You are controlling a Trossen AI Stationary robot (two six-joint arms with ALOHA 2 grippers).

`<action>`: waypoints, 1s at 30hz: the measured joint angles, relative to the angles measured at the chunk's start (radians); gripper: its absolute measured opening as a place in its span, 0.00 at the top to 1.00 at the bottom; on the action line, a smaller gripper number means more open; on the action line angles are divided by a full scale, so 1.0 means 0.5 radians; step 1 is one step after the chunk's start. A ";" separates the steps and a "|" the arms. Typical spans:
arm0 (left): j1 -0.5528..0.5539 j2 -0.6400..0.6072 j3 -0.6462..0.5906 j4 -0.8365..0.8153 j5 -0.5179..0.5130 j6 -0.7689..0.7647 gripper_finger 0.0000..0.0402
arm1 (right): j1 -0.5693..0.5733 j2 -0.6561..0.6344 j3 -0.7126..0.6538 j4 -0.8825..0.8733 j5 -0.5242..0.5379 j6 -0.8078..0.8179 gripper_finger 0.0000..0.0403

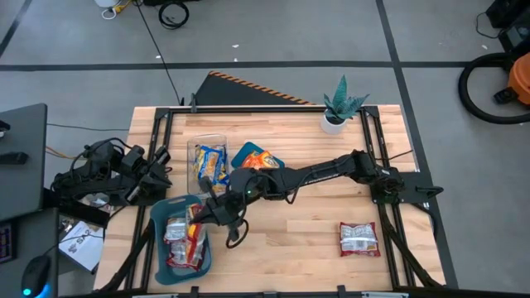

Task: Sort Maruchan noodles
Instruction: Put the left red noodle pack into the blue bin

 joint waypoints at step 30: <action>0.001 0.000 0.000 0.004 -0.038 0.068 0.91 | -0.120 0.002 -0.775 1.046 -0.242 0.132 0.98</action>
